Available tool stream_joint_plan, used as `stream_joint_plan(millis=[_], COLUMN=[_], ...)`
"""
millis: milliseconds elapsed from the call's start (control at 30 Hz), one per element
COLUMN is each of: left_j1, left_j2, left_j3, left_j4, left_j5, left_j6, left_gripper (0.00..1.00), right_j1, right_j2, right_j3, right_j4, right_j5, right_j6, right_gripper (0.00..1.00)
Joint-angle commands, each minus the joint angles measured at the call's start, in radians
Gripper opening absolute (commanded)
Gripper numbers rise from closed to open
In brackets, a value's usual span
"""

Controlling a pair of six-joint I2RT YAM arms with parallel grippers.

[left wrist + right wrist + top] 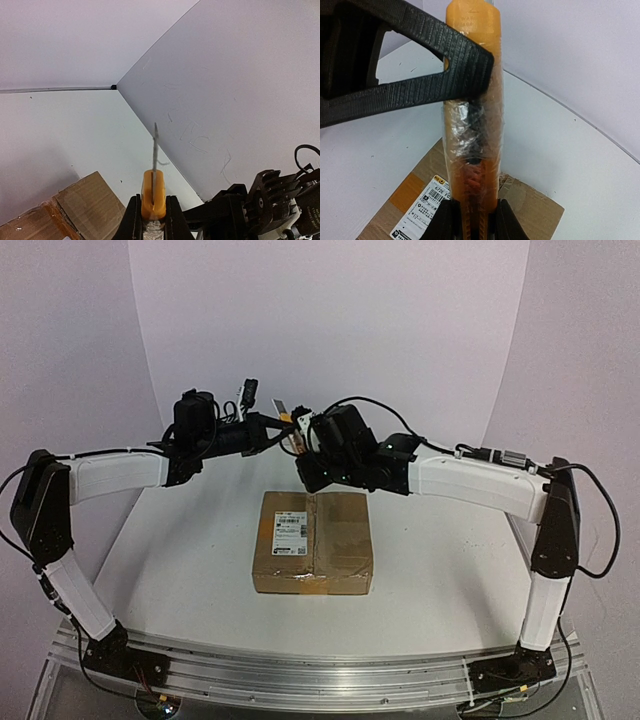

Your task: Unpack the express box

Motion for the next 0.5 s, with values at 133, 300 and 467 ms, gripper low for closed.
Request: stream_joint_plan(millis=[133,300,467], left_j1=[0.046,0.056,0.055], left_j2=[0.009,0.008,0.016], left_j3=[-0.06,-0.11,-0.136], left_j4=[0.334,0.536,0.628], left_j5=[0.108,0.09,0.075], left_j6=[-0.314,-0.438,-0.478], left_gripper=[0.0,0.0,0.0], right_j1=[-0.064,-0.211,-0.215], right_j2=[-0.095,-0.219,-0.17], right_j3=[-0.053,-0.379,-0.502], right_j4=[0.083,0.575,0.986], right_j5=[-0.356,-0.63,-0.684], right_j6=[0.142,0.591,0.863], right_gripper=[0.74,0.98,0.98])
